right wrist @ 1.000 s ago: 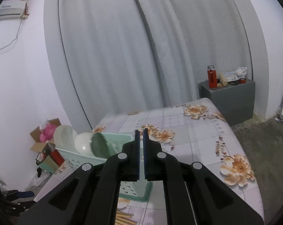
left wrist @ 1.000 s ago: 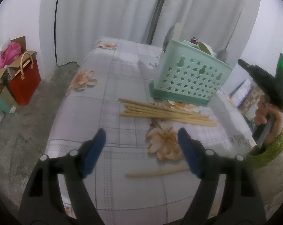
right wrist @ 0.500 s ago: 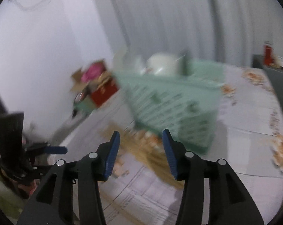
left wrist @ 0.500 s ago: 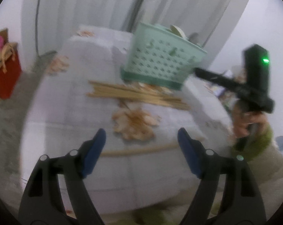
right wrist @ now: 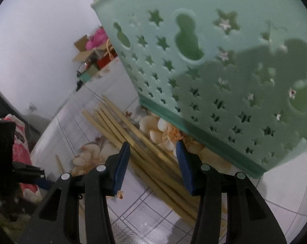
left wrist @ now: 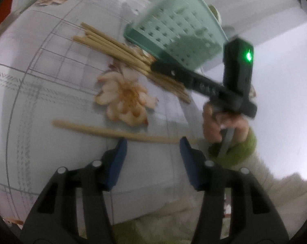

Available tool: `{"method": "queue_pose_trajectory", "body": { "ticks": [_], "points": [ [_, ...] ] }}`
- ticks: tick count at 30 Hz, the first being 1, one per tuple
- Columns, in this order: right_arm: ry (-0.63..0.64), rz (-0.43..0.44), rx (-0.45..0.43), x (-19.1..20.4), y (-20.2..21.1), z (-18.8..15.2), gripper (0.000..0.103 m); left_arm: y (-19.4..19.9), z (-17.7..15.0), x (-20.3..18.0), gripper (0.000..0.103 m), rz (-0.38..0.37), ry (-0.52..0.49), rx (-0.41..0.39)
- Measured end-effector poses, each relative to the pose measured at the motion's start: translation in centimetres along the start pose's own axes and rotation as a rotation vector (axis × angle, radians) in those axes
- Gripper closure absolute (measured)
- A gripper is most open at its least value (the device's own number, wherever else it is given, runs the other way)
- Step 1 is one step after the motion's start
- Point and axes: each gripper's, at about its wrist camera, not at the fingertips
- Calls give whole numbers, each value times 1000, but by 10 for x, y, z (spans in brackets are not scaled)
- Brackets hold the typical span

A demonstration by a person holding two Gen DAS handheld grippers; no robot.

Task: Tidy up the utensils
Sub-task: 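Reach both grippers down to the pile of wooden chopsticks, then close the left gripper on one chopstick while the right closes on another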

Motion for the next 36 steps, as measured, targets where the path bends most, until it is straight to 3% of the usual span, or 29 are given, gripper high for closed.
{"method": "queue_pose_trajectory", "body": {
  "ticks": [7,15,26,30,33,36],
  "points": [
    [-71,-11,35,2,8,-21,76,-4,15,2,56,35,16,-56],
    [-194,48,69,29,9,-59,92,-15,39,-9,70,191,-70,-93],
    [-351,194,58,63,-2,-98,95,-20,46,-17,76,312,-171,-91],
    [-359,166,45,58,6,-104,96,-21,40,-23,89,415,-243,-94],
    [-359,135,36,46,24,-111,96,-20,36,-26,89,458,-303,-95],
    [-367,113,31,39,32,-111,96,-18,37,-25,89,451,-299,-95]
  ]
}}
Point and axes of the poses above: each gripper's, at about its wrist camera, not at the fingertips, and y roughly against the way its jaws point, x to its left, z to its top, and after that the axes turned 8 degrees about x, right-handed
